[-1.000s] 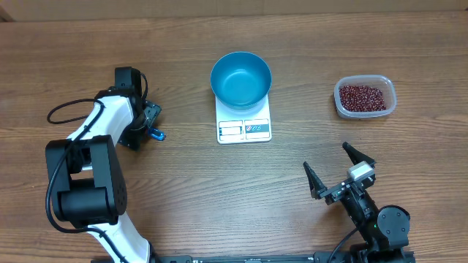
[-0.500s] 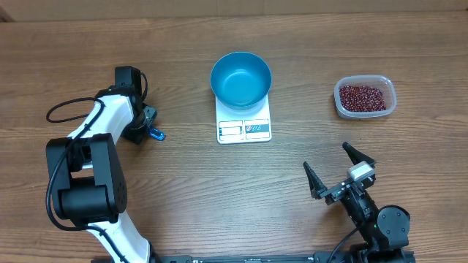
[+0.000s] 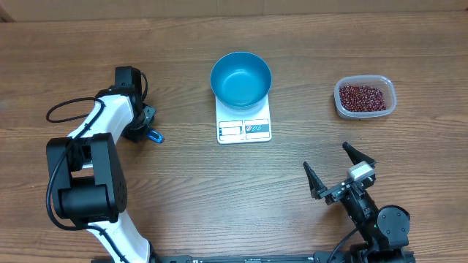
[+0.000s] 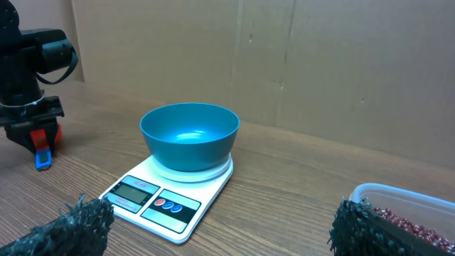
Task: Scoop item into bowl and weigh 150g on scale
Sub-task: 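Lower the left gripper and close it on the scoop handle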
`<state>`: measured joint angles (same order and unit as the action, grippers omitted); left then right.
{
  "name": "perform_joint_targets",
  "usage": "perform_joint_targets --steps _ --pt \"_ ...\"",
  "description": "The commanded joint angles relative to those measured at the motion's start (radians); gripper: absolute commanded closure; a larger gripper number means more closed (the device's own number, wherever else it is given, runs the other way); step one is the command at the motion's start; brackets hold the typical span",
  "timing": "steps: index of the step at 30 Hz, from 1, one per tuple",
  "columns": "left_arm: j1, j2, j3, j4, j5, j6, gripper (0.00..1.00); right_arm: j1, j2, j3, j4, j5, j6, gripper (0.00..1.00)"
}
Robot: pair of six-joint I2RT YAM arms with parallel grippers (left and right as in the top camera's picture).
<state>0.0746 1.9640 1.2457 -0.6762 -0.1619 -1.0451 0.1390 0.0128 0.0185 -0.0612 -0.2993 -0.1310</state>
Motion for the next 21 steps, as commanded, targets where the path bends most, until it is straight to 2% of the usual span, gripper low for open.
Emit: perform_joint_targets --steps 1,9,21 --pt "0.006 0.030 0.008 0.003 -0.006 -0.006 0.76 0.006 -0.008 -0.011 0.004 0.007 0.004 0.00" --pt "0.005 0.030 0.008 0.001 -0.005 -0.006 0.81 0.006 -0.008 -0.011 0.004 0.007 0.004 0.00" --pt "0.005 0.030 0.008 -0.008 0.031 -0.006 0.93 0.006 -0.008 -0.011 0.004 0.007 0.004 0.00"
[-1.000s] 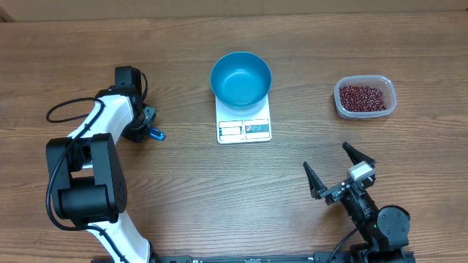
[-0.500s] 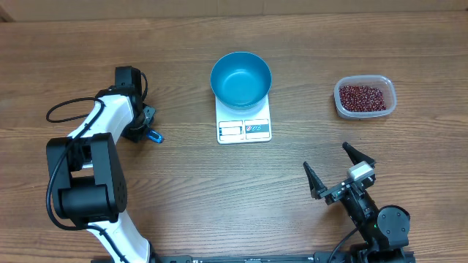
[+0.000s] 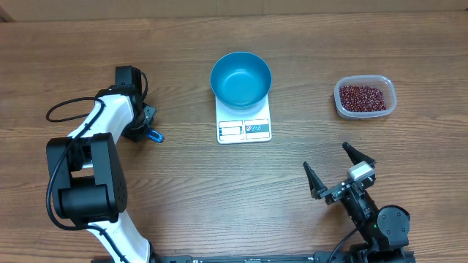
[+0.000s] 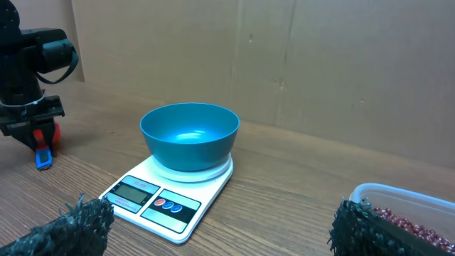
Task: Scoop item into bowl and weigh 150g on scale
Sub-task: 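Lower the left gripper and close it on the scoop handle, then lift the red scoop and carry it toward the scale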
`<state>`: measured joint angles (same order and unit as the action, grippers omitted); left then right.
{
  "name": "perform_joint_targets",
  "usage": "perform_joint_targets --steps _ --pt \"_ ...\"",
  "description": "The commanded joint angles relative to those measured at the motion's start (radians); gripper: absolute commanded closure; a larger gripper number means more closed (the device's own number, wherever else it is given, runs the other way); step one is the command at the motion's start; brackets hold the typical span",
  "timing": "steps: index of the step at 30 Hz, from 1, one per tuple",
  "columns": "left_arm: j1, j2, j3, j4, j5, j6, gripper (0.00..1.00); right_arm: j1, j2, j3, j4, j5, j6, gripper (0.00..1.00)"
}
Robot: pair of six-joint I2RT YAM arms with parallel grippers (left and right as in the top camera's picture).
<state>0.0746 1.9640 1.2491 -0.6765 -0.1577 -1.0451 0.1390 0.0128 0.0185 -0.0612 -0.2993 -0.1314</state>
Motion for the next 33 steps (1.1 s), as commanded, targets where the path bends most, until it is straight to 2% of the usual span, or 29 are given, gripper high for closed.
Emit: perform_joint_targets --steps 1,8,18,27,33 --pt "0.005 0.030 0.005 -0.008 0.039 -0.006 0.95 0.006 -0.008 -0.011 0.004 0.007 0.004 0.00" --pt "0.005 0.023 0.046 -0.084 0.073 0.000 0.96 0.006 -0.008 -0.011 0.004 0.007 0.004 0.00" --pt "-0.032 -0.084 0.246 -0.297 0.080 0.051 0.96 0.006 -0.008 -0.011 0.004 0.007 0.004 0.00" --pt "-0.193 -0.233 0.309 -0.320 0.127 0.077 0.96 0.006 -0.008 -0.011 0.004 0.008 0.004 0.00" --pt "-0.330 -0.243 0.309 -0.322 0.174 0.068 0.96 0.006 -0.008 -0.011 0.004 0.007 0.004 0.00"
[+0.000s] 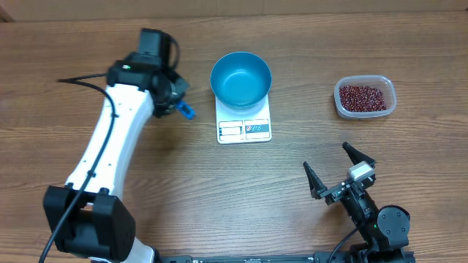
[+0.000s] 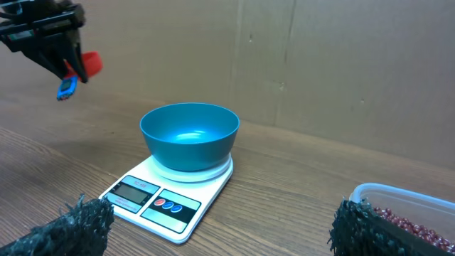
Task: Scoop item into bowl and weigh 150g on scale
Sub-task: 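Lift the red scoop and carry it toward the scale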
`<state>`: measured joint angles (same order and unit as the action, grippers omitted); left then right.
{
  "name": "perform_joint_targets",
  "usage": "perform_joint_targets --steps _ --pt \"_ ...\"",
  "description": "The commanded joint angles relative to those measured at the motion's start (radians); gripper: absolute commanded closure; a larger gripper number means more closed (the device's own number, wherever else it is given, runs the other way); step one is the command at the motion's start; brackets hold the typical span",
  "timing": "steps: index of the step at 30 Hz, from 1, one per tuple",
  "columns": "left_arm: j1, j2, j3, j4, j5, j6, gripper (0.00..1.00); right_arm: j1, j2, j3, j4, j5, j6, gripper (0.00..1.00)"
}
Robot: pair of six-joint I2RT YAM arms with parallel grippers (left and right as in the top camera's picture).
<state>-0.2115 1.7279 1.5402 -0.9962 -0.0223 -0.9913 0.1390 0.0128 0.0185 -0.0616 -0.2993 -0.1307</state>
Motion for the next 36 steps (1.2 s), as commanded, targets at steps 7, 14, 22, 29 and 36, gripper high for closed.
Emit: perform_joint_targets --steps 7,14,22,29,36 --pt "-0.190 -0.007 0.018 0.005 0.046 -0.115 0.95 0.006 -0.008 -0.011 0.015 -0.137 0.005 0.00" --pt "-0.297 -0.007 0.018 0.010 0.040 -0.253 0.96 0.006 -0.008 -0.011 0.027 -0.241 0.286 0.00" --pt "-0.350 -0.001 0.018 0.036 0.042 -0.336 0.96 0.006 -0.008 -0.011 0.030 -0.241 0.648 0.00" --pt "-0.361 0.000 0.018 0.036 0.049 -0.386 0.96 0.006 -0.008 -0.011 0.021 -0.245 1.133 0.00" --pt "-0.361 0.000 0.018 0.036 0.087 -0.421 0.96 0.006 -0.008 -0.011 0.029 -0.253 1.133 0.00"
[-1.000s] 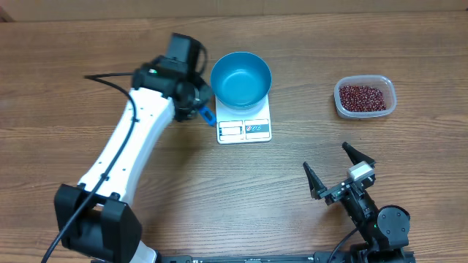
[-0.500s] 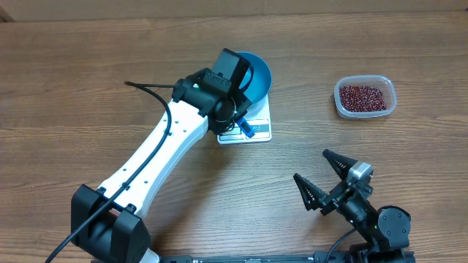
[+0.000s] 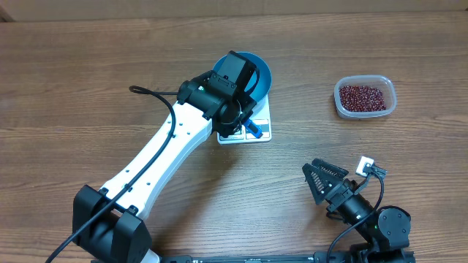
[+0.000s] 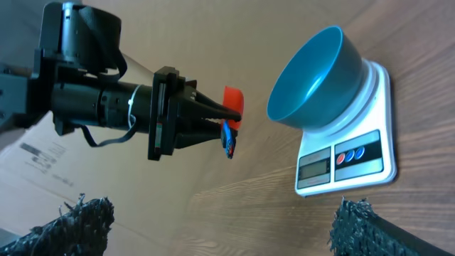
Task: Scoop item into bowl and weigh 150g on scale
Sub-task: 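Lift the red scoop and carry it toward the scale, then move the right gripper toward the scoop handle held by the left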
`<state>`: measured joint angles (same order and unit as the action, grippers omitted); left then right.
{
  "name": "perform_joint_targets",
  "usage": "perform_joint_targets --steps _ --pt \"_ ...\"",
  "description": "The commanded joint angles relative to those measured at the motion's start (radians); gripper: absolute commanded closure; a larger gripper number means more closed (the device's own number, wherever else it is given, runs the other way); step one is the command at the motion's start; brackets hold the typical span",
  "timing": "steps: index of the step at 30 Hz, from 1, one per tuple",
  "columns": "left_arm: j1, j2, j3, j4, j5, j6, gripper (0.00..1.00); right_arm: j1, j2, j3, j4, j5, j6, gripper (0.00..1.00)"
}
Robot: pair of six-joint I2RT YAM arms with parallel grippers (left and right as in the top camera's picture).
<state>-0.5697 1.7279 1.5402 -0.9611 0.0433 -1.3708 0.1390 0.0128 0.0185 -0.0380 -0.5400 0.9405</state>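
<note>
The blue bowl (image 3: pixel 252 73) stands on the white scale (image 3: pixel 262 134), partly covered by my left arm. My left gripper (image 3: pixel 245 120) hangs over the scale's front part, shut on a small scoop (image 3: pixel 253 129) with a blue and a red part. The right wrist view, rolled on its side, shows the same gripper (image 4: pixel 206 117) holding the scoop (image 4: pixel 229 135) in the air beside the bowl (image 4: pixel 320 75) and scale (image 4: pixel 355 153). My right gripper (image 3: pixel 325 181) is near the front right, open (image 4: pixel 224 231) and holding nothing. The clear tub of red beans (image 3: pixel 365 96) sits at the far right.
A black cable (image 3: pixel 157 95) loops beside the left arm, whose white links (image 3: pixel 157 164) stretch diagonally from the front left across to the scale. Brown cardboard (image 4: pixel 43 163) stands behind the table in the right wrist view.
My left gripper, still holding the scoop, was left of the bowl and is now over the front of the scale. My right wrist has rolled, so its view is tilted sideways.
My left gripper was down on the table at the far left, at the scoop, and stayed there. Then it was raised with the scoop next to the bowl's left side. Now it holds the scoop over the scale, and the right gripper has rolled in place.
</note>
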Motion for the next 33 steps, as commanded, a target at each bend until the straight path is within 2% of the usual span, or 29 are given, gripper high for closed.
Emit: perform_joint_targets --steps 1,11,16,19,24,33 --pt "-0.003 0.000 0.018 0.001 0.021 -0.044 0.96 0.006 -0.008 -0.011 0.003 -0.017 0.062 0.00" --pt "-0.003 0.000 0.018 0.001 0.024 -0.043 0.96 0.006 -0.008 -0.010 0.012 -0.043 0.031 0.00" --pt "-0.003 0.000 0.018 0.001 0.029 -0.044 0.96 0.006 -0.008 -0.006 0.103 -0.080 0.024 0.00" --pt "-0.003 0.000 0.018 0.001 0.029 -0.044 0.96 0.006 0.007 0.026 0.103 -0.080 -0.015 0.00" --pt "-0.003 0.000 0.018 0.001 0.029 -0.044 0.96 0.006 0.116 0.092 0.100 -0.084 -0.082 0.00" --pt "-0.003 0.000 0.018 0.001 0.029 -0.044 0.96 0.006 0.447 0.261 0.101 -0.119 -0.282 0.00"
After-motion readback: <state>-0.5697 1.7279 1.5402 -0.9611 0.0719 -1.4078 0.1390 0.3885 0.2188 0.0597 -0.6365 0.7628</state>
